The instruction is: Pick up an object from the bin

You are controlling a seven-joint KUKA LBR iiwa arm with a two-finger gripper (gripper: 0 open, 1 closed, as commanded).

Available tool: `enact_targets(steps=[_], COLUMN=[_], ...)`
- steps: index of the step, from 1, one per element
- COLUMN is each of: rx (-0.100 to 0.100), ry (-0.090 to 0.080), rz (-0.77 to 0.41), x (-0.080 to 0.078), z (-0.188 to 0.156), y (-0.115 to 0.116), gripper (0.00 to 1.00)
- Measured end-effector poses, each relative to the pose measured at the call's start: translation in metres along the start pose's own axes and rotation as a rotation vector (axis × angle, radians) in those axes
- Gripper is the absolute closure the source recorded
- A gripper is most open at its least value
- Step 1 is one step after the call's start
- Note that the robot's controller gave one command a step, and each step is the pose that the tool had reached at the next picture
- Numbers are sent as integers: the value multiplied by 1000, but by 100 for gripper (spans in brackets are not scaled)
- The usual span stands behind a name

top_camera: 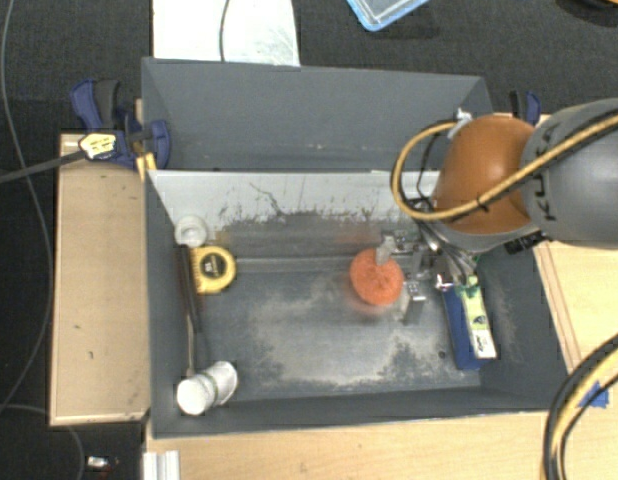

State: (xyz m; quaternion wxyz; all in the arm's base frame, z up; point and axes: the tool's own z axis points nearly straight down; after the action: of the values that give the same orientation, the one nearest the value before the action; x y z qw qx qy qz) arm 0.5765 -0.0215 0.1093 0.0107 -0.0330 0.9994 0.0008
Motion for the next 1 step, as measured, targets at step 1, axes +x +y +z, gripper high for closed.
enact_targets(steps=[1], rx=[1], ry=[-7], rz=[-95], x=[-7], z=[36], y=[-16], gripper=[0])
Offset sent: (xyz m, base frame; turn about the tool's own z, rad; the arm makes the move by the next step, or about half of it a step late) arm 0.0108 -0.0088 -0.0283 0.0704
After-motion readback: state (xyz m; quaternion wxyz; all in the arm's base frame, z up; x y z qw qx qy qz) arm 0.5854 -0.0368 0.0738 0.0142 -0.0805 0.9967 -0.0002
